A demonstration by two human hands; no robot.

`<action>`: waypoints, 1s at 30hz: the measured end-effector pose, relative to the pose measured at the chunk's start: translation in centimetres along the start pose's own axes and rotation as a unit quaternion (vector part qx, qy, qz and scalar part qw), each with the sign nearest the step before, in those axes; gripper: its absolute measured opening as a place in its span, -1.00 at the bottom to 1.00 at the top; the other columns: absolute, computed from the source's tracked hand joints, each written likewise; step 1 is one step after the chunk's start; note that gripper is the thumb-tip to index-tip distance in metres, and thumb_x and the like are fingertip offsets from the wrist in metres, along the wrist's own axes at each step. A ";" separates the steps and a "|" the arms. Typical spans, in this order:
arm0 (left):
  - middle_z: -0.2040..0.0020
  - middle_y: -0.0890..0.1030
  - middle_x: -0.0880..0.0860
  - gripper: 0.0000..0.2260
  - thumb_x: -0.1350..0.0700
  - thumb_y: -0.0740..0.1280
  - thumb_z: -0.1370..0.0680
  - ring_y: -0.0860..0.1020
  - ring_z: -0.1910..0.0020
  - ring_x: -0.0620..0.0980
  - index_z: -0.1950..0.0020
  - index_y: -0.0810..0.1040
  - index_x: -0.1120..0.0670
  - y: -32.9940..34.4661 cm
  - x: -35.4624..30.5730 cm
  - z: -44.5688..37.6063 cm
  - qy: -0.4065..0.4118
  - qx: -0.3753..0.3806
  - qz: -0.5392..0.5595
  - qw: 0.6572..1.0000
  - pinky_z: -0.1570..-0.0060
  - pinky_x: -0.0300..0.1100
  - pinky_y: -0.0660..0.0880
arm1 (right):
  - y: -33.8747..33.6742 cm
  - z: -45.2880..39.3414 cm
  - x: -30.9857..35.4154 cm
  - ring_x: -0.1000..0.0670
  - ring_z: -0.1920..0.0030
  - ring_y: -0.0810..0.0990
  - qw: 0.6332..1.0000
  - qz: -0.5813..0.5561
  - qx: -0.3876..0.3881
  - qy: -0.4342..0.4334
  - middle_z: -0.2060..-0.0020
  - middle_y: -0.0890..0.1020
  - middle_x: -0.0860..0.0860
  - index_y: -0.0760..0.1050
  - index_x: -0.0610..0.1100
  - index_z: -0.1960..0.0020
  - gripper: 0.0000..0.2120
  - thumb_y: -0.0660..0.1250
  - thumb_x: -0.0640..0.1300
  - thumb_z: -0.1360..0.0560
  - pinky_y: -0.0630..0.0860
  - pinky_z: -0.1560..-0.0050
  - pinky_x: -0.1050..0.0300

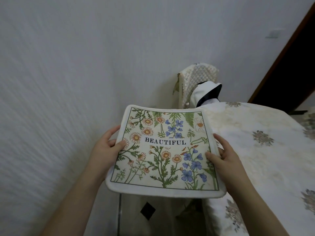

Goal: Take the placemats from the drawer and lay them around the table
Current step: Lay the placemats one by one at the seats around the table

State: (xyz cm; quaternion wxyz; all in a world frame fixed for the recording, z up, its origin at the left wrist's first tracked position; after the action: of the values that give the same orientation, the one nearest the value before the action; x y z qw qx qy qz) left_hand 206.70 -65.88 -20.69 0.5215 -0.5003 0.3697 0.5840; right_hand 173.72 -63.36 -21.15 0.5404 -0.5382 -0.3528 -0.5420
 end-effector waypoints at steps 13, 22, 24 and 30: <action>0.06 0.74 0.04 -0.52 0.23 0.32 -0.60 0.72 0.18 0.13 -0.46 0.38 -0.15 10.0 -2.7 -12.2 -0.003 0.062 -0.063 0.996 0.27 0.09 0.66 | -4.4 -11.6 -1.3 -0.04 0.14 0.74 0.997 -0.043 -0.055 0.021 -0.05 0.69 0.02 0.31 0.16 -0.41 -0.45 0.31 -0.31 -0.56 0.67 0.15 -0.15; 0.07 0.74 0.04 -0.51 0.24 0.33 -0.60 0.72 0.16 0.11 -0.47 0.38 -0.14 20.6 -5.4 -18.3 0.010 0.145 -0.099 0.984 0.30 0.02 0.66 | -10.7 -15.5 -3.5 -0.05 0.13 0.73 0.983 -0.103 -0.141 0.055 0.04 0.72 0.07 0.33 0.15 -0.42 -0.44 0.31 -0.31 -0.56 0.67 0.13 -0.18; 0.07 0.74 0.03 -0.51 0.23 0.33 -0.60 0.72 0.15 0.12 -0.46 0.36 -0.16 23.1 -5.8 -19.2 0.016 0.177 -0.106 0.978 0.23 0.06 0.66 | -12.1 -15.5 -4.0 -0.06 0.11 0.73 0.977 -0.110 -0.171 0.056 0.05 0.72 0.10 0.32 0.17 -0.42 -0.43 0.31 -0.30 -0.55 0.65 0.10 -0.21; 0.06 0.74 0.05 -0.54 0.23 0.31 -0.61 0.72 0.15 0.12 -0.42 0.39 -0.18 30.0 -5.6 -21.7 0.034 0.274 -0.124 0.953 0.25 0.04 0.66 | -15.2 -14.4 -5.5 -0.04 0.13 0.73 0.955 -0.118 -0.259 0.077 0.06 0.72 0.11 0.32 0.22 -0.40 -0.43 0.32 -0.28 -0.55 0.66 0.11 -0.16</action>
State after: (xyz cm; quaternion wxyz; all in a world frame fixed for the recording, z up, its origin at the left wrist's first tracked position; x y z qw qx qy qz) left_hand 181.43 -93.40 -22.85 0.6942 -0.3995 0.4680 0.3735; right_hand 155.21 -73.60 -25.94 0.3400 -0.5707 -0.2183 -0.7149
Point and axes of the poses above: each hand's wrist, its own z-axis away from the middle knuckle, its own y-axis out of the palm, x = y × z, the point moved 4 cm from there along -z, towards the middle knuckle
